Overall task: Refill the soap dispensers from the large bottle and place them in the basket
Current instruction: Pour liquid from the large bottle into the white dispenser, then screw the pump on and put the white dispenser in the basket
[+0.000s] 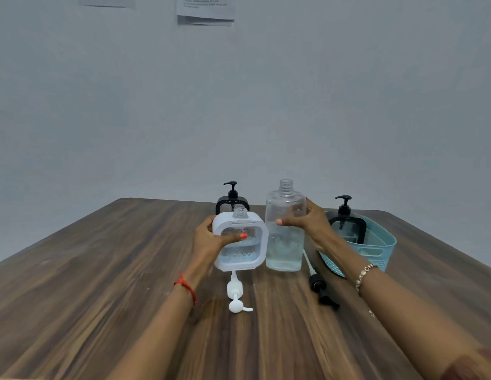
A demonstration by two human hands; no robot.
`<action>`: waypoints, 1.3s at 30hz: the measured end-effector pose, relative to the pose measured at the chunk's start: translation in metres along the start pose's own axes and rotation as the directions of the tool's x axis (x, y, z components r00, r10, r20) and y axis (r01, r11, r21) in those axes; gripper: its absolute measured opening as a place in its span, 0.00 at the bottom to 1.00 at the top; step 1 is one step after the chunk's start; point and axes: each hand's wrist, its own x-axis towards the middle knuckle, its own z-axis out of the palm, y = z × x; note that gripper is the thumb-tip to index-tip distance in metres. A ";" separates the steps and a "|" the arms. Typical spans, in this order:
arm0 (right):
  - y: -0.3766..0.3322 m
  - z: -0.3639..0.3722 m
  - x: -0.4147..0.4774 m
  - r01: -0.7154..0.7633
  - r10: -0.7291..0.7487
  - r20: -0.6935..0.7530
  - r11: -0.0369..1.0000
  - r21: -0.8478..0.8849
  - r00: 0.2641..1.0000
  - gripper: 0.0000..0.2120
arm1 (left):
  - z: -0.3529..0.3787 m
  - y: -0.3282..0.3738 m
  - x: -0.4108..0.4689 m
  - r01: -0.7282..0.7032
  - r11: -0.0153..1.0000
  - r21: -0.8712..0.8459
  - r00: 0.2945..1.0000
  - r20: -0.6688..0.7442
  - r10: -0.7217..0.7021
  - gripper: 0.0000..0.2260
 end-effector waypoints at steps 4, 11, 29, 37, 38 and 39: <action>0.021 0.003 0.004 -0.069 0.067 0.040 0.996 0.059 0.997 0.27 | -0.005 -0.001 0.003 0.002 1.000 0.009 1.000 0.001 -0.002 0.22; 0.041 0.004 0.008 -0.058 0.052 0.066 0.995 0.087 0.996 0.40 | -0.009 -0.002 0.006 -0.001 0.999 0.039 1.000 0.018 0.001 0.21; 0.055 0.062 -0.060 0.898 -0.232 0.870 0.042 -0.439 0.436 0.25 | -0.016 0.027 0.006 -0.044 0.999 -0.016 0.999 -0.031 0.043 0.18; 0.042 0.075 -0.064 0.899 -0.216 0.880 0.219 -0.379 0.424 0.11 | -0.020 0.025 0.004 -0.045 0.999 -0.015 0.998 -0.049 0.044 0.19; 0.032 0.074 -0.065 0.863 -0.248 0.848 0.332 -0.380 0.469 0.12 | -0.020 0.025 0.005 -0.040 0.999 -0.018 0.998 -0.047 0.039 0.19; 0.020 0.072 -0.067 0.809 -0.293 0.798 0.461 -0.364 0.526 0.11 | -0.021 0.025 0.004 -0.037 0.999 -0.019 0.998 -0.042 0.036 0.19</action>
